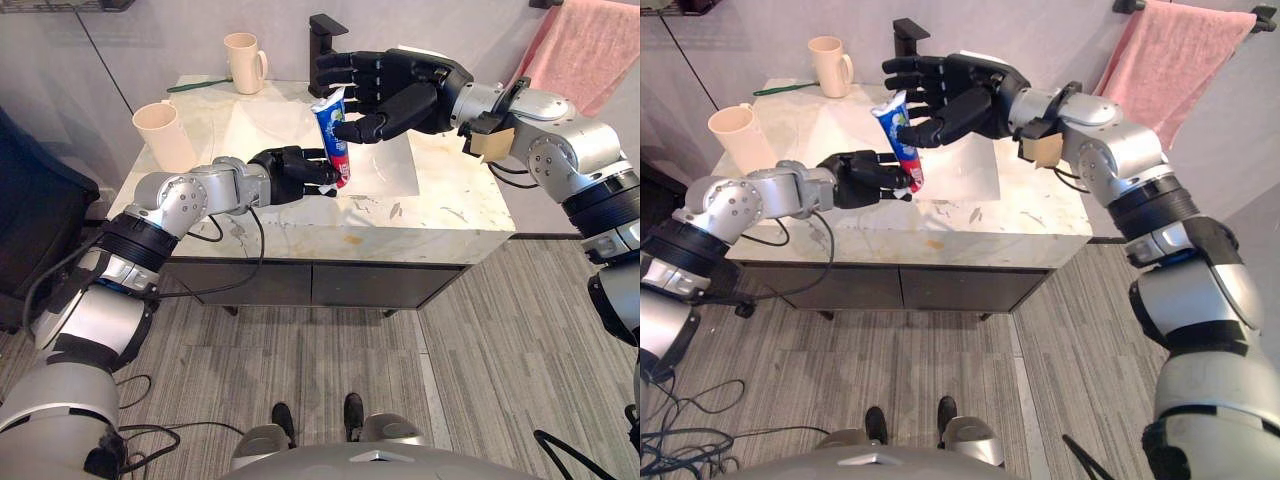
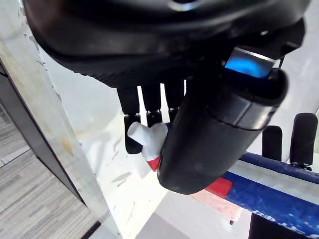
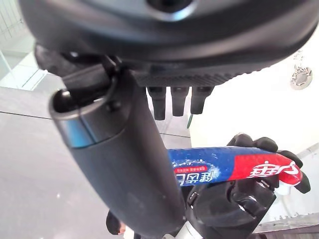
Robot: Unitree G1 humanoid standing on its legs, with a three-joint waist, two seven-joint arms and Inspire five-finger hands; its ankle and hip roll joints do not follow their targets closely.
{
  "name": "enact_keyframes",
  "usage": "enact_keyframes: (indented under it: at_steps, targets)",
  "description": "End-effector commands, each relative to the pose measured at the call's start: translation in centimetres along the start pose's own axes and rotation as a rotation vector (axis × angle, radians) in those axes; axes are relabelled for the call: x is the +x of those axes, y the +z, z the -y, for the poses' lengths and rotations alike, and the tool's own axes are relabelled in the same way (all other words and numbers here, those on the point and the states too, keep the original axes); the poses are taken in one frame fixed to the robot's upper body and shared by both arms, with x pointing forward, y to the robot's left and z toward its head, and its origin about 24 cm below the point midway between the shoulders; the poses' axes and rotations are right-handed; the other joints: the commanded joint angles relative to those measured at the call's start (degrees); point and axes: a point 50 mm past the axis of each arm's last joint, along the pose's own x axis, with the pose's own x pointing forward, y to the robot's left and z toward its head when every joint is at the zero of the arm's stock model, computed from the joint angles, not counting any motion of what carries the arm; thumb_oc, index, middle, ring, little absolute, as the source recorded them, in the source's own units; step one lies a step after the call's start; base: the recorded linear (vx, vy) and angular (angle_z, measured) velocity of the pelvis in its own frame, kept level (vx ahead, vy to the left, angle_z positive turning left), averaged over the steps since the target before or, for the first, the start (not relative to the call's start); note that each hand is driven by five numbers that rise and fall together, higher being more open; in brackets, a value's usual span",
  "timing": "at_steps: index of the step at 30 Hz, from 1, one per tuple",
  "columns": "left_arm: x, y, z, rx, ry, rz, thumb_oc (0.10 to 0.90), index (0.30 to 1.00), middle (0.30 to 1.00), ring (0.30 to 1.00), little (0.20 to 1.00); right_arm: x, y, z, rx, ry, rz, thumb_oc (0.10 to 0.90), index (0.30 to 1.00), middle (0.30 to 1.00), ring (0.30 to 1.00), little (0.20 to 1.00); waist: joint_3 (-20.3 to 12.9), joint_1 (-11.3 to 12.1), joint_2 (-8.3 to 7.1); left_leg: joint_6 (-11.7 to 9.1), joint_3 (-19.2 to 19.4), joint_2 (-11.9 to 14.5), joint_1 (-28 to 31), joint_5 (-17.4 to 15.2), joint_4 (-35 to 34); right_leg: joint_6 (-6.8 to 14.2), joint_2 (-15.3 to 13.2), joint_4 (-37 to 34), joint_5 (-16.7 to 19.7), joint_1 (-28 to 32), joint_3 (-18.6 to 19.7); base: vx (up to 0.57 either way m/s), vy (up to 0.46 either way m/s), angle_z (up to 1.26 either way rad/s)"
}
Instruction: Organize the bathroom.
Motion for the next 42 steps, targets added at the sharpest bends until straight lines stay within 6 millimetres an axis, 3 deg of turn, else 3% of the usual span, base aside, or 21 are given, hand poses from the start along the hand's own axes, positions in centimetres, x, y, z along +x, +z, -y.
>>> enact_keyframes:
  at_steps: [1,16,17,18,19,20,40,41,42]
  targets:
    - [-1.5,6.1,0.7,-0.017,-0.066,0.238,0.4,0.3,0.3,0.3,0.3,-0.8,3.9,1.4,-0.058,-0.061,0.177,0.8,0.9,0.9,0.9,0.9,-9.5,1.2,0.1,-2.3,0.3,5.5,-0.8,-4.2,7.0,2.1,-0.3,2.0,-5.6,-2.5,4.3,0.0,0.0,0.0]
    - [-0.8,6.0,1.3,-0.003,-0.073,0.225,0.4,0.3,0.3,0.3,0.3,0.2,3.8,0.6,-0.033,-0.034,0.188,0.8,0.9,0.9,0.9,0.9,-9.3,1.2,0.06,-2.2,0.3,5.5,-0.8,-4.3,7.0,2.1,-0.4,2.1,-5.6,-2.4,4.3,0.0,0.0,0.0]
    - [-0.8,6.0,1.3,-0.003,-0.075,0.224,0.4,0.3,0.3,0.3,0.3,0.4,3.8,0.5,-0.024,-0.025,0.191,0.675,0.712,0.712,0.712,0.712,-9.3,1.2,0.04,-2.2,0.3,5.5,-0.8,-4.2,7.0,2.1,-0.3,2.1,-5.6,-2.4,4.3,0.0,0.0,0.0]
    - [-0.8,6.0,1.3,-0.003,-0.074,0.224,0.4,0.3,0.3,0.3,0.3,0.4,3.8,0.4,-0.023,-0.024,0.191,0.593,0.589,0.589,0.589,0.589,-9.3,1.2,0.04,-2.2,0.3,5.5,-0.8,-4.2,7.1,2.1,-0.3,2.1,-5.6,-2.5,4.3,0.0,0.0,0.0]
    - [-0.8,5.9,1.3,-0.004,-0.075,0.224,0.4,0.3,0.3,0.3,0.3,0.4,3.8,0.4,-0.018,-0.019,0.192,0.435,0.352,0.352,0.352,0.352,-9.3,1.2,0.02,-2.2,0.3,5.5,-0.8,-4.2,7.1,2.1,-0.3,2.1,-5.6,-2.5,4.3,0.0,0.0,0.0]
    - [-0.8,5.9,1.3,-0.006,-0.076,0.223,0.4,0.3,0.3,0.3,0.3,0.5,3.8,0.3,-0.01,-0.013,0.194,0.4,0.3,0.3,0.3,0.3,-9.3,1.2,0.03,-2.2,0.3,5.6,-0.8,-4.2,7.1,2.0,-0.3,2.1,-5.6,-2.5,4.3,0.0,0.0,0.0]
    - [-0.6,5.7,1.2,-0.008,-0.072,0.217,0.4,0.3,0.3,0.3,0.3,0.5,3.5,0.4,0.045,-0.017,0.214,0.4,0.3,0.3,0.3,0.3,-9.3,1.3,0.12,-2.4,0.3,5.8,-0.9,-4.1,7.5,2.0,-0.2,2.1,-5.6,-2.3,4.3,0.0,0.0,0.0]
    - [-0.6,5.7,1.1,-0.007,-0.07,0.217,0.8,0.9,0.9,0.9,0.9,0.5,3.5,0.4,0.044,-0.019,0.214,0.4,0.3,0.3,0.3,0.3,-9.2,1.3,0.13,-2.4,0.3,5.8,-0.8,-4.1,7.5,2.0,-0.2,2.1,-5.6,-2.3,4.2,0.0,0.0,0.0]
    - [-0.6,5.7,1.0,-0.002,-0.055,0.216,0.8,0.9,0.9,0.9,0.9,0.5,3.5,0.5,0.045,-0.022,0.218,0.4,0.3,0.3,0.3,0.3,-9.3,1.3,0.15,-2.4,0.3,5.8,-0.8,-4.2,7.5,2.0,-0.2,2.0,-5.6,-2.2,4.2,0.0,0.0,0.0]
